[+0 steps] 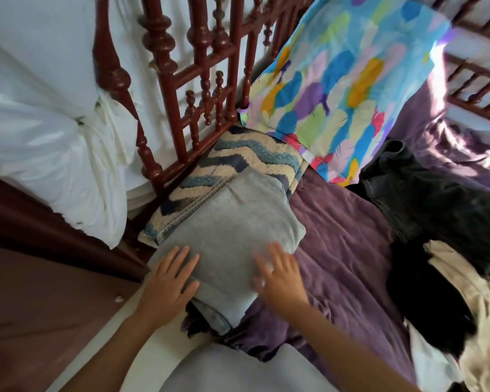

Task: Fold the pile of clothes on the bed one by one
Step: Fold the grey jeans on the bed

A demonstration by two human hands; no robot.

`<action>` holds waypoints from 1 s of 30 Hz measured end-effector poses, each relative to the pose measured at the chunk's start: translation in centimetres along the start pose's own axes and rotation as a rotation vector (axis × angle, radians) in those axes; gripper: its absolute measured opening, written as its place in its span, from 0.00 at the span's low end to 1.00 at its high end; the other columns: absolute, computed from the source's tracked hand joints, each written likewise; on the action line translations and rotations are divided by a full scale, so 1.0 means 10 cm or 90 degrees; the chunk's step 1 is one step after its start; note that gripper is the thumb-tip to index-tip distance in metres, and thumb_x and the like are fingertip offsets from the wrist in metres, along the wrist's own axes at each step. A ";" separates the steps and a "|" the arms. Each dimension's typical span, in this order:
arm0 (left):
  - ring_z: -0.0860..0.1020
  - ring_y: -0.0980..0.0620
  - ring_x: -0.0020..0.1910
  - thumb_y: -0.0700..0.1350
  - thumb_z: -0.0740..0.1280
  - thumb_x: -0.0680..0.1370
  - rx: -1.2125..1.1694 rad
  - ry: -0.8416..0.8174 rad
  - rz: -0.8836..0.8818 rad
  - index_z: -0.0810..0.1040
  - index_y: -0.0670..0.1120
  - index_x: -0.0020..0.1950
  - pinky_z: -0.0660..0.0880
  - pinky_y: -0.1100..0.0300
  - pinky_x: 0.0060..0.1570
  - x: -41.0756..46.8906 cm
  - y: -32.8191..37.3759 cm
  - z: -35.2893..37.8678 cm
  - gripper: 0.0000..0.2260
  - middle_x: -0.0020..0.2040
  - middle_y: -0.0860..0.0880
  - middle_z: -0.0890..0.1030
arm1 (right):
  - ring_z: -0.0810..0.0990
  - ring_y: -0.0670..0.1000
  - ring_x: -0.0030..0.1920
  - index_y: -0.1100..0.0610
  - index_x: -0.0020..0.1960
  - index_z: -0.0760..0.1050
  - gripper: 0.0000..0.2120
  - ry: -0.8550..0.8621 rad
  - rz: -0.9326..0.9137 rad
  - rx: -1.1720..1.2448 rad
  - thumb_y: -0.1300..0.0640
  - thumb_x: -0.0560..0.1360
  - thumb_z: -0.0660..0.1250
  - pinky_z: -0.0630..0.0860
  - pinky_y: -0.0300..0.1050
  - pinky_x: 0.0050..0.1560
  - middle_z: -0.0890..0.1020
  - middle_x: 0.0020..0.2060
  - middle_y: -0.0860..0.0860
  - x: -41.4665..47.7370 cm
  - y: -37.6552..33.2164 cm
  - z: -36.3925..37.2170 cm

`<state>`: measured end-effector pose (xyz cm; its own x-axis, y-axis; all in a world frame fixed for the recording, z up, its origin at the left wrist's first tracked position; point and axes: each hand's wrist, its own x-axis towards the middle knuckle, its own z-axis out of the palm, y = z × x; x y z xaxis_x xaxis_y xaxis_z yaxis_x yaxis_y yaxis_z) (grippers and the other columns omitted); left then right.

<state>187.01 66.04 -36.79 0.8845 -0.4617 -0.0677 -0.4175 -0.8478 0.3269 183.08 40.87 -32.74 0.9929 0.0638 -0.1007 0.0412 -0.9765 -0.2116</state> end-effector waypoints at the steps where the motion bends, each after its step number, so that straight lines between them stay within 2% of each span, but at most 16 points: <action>1: 0.65 0.44 0.66 0.55 0.45 0.82 0.016 0.005 0.036 0.65 0.47 0.69 0.60 0.53 0.62 0.00 -0.07 -0.04 0.21 0.64 0.41 0.75 | 0.74 0.61 0.60 0.53 0.59 0.68 0.20 -0.007 -0.069 -0.019 0.47 0.69 0.56 0.79 0.58 0.50 0.81 0.55 0.59 -0.09 -0.15 0.09; 3: 0.65 0.43 0.66 0.47 0.53 0.77 0.042 -0.003 0.075 0.67 0.45 0.67 0.56 0.55 0.66 -0.03 -0.22 -0.10 0.19 0.64 0.40 0.75 | 0.70 0.57 0.61 0.52 0.60 0.68 0.20 0.008 -0.195 -0.039 0.45 0.71 0.56 0.77 0.58 0.54 0.80 0.57 0.56 -0.21 -0.38 0.20; 4: 0.65 0.42 0.66 0.44 0.54 0.72 0.056 -0.011 0.081 0.67 0.44 0.67 0.53 0.56 0.68 -0.05 -0.29 -0.11 0.23 0.64 0.40 0.75 | 0.69 0.56 0.61 0.51 0.60 0.67 0.22 -0.010 -0.218 -0.049 0.41 0.71 0.57 0.77 0.59 0.54 0.80 0.57 0.54 -0.23 -0.47 0.23; 6: 0.64 0.41 0.67 0.43 0.54 0.65 0.098 -0.015 0.088 0.65 0.43 0.69 0.50 0.56 0.70 -0.11 -0.37 -0.05 0.30 0.65 0.40 0.73 | 0.71 0.56 0.61 0.51 0.62 0.66 0.34 -0.065 -0.201 -0.087 0.30 0.65 0.60 0.76 0.60 0.53 0.80 0.57 0.53 -0.22 -0.65 0.24; 8: 0.63 0.40 0.68 0.43 0.56 0.64 0.147 -0.014 0.085 0.61 0.43 0.71 0.48 0.53 0.71 -0.14 -0.38 0.07 0.33 0.66 0.39 0.71 | 0.76 0.57 0.60 0.52 0.63 0.70 0.45 -0.125 -0.140 -0.078 0.26 0.54 0.67 0.76 0.61 0.53 0.80 0.57 0.54 -0.18 -0.81 0.28; 10: 0.63 0.39 0.67 0.44 0.64 0.64 0.182 0.008 0.078 0.58 0.43 0.72 0.52 0.49 0.69 -0.12 -0.37 0.18 0.37 0.67 0.37 0.70 | 0.78 0.59 0.59 0.51 0.62 0.76 0.46 -0.160 -0.103 -0.088 0.30 0.48 0.75 0.75 0.63 0.53 0.80 0.57 0.58 -0.18 -0.91 0.30; 11: 0.64 0.39 0.67 0.47 0.65 0.64 0.198 0.028 0.075 0.56 0.44 0.72 0.55 0.47 0.67 -0.11 -0.35 0.23 0.38 0.67 0.37 0.69 | 0.78 0.59 0.59 0.51 0.62 0.75 0.48 -0.166 -0.096 -0.093 0.33 0.46 0.77 0.75 0.64 0.52 0.80 0.57 0.59 -0.18 -0.92 0.31; 14: 0.65 0.38 0.67 0.49 0.56 0.72 0.229 0.128 0.089 0.55 0.47 0.73 0.60 0.43 0.63 -0.03 -0.22 0.27 0.29 0.67 0.36 0.70 | 0.78 0.60 0.59 0.49 0.65 0.65 0.52 -0.156 -0.062 -0.086 0.39 0.45 0.79 0.75 0.65 0.50 0.80 0.57 0.58 -0.21 -0.77 0.30; 17: 0.66 0.39 0.66 0.50 0.51 0.81 0.251 0.233 0.181 0.56 0.50 0.75 0.64 0.42 0.61 0.15 -0.06 0.28 0.21 0.67 0.38 0.68 | 0.79 0.60 0.57 0.48 0.65 0.64 0.50 -0.134 -0.037 -0.080 0.45 0.47 0.80 0.79 0.59 0.48 0.80 0.56 0.56 -0.28 -0.45 0.21; 20: 0.66 0.41 0.66 0.48 0.61 0.77 0.265 0.281 0.262 0.59 0.49 0.73 0.65 0.41 0.61 0.36 0.19 0.30 0.25 0.67 0.40 0.67 | 0.81 0.58 0.53 0.51 0.62 0.66 0.45 -0.070 -0.029 -0.052 0.51 0.48 0.81 0.81 0.48 0.38 0.82 0.52 0.54 -0.36 -0.03 0.12; 23: 0.66 0.41 0.67 0.41 0.59 0.74 0.270 0.298 0.325 0.58 0.49 0.73 0.65 0.41 0.61 0.60 0.44 0.26 0.27 0.67 0.39 0.68 | 0.80 0.56 0.47 0.52 0.58 0.68 0.40 -0.004 0.001 0.011 0.55 0.49 0.80 0.78 0.43 0.24 0.82 0.47 0.52 -0.37 0.31 -0.05; 24: 0.66 0.41 0.67 0.41 0.59 0.74 0.276 0.295 0.340 0.58 0.49 0.73 0.65 0.40 0.61 0.67 0.50 0.22 0.27 0.67 0.39 0.69 | 0.81 0.57 0.45 0.53 0.57 0.70 0.36 0.010 0.015 0.030 0.55 0.51 0.78 0.77 0.43 0.24 0.82 0.46 0.52 -0.35 0.40 -0.13; 25: 0.67 0.41 0.66 0.43 0.59 0.73 0.286 0.289 0.352 0.58 0.49 0.73 0.65 0.40 0.60 0.73 0.56 0.18 0.28 0.66 0.39 0.70 | 0.81 0.58 0.45 0.54 0.58 0.72 0.32 0.013 0.033 0.054 0.56 0.54 0.75 0.79 0.45 0.28 0.82 0.47 0.52 -0.33 0.48 -0.21; 26: 0.68 0.40 0.66 0.44 0.61 0.72 0.294 0.274 0.362 0.57 0.49 0.73 0.66 0.40 0.60 0.78 0.60 0.15 0.30 0.66 0.39 0.71 | 0.80 0.59 0.49 0.55 0.60 0.74 0.29 0.005 0.048 0.078 0.57 0.58 0.72 0.80 0.49 0.37 0.82 0.50 0.54 -0.30 0.55 -0.28; 28: 0.74 0.40 0.62 0.48 0.68 0.68 0.285 0.239 0.385 0.60 0.48 0.72 0.70 0.40 0.58 0.84 0.65 0.09 0.35 0.62 0.39 0.75 | 0.75 0.59 0.59 0.56 0.64 0.74 0.27 -0.003 0.073 0.122 0.56 0.65 0.67 0.76 0.51 0.53 0.78 0.59 0.54 -0.28 0.64 -0.35; 30: 0.78 0.40 0.58 0.49 0.68 0.68 0.271 0.228 0.403 0.58 0.48 0.73 0.73 0.41 0.55 0.86 0.64 0.05 0.36 0.58 0.39 0.79 | 0.72 0.56 0.63 0.55 0.68 0.71 0.27 -0.023 0.083 0.136 0.57 0.68 0.68 0.73 0.49 0.58 0.75 0.63 0.53 -0.29 0.63 -0.37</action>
<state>191.82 56.50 -35.76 0.4402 -0.8327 0.3359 -0.8358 -0.5167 -0.1857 180.92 33.75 -30.18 0.9834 -0.0495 -0.1744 -0.1159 -0.9115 -0.3946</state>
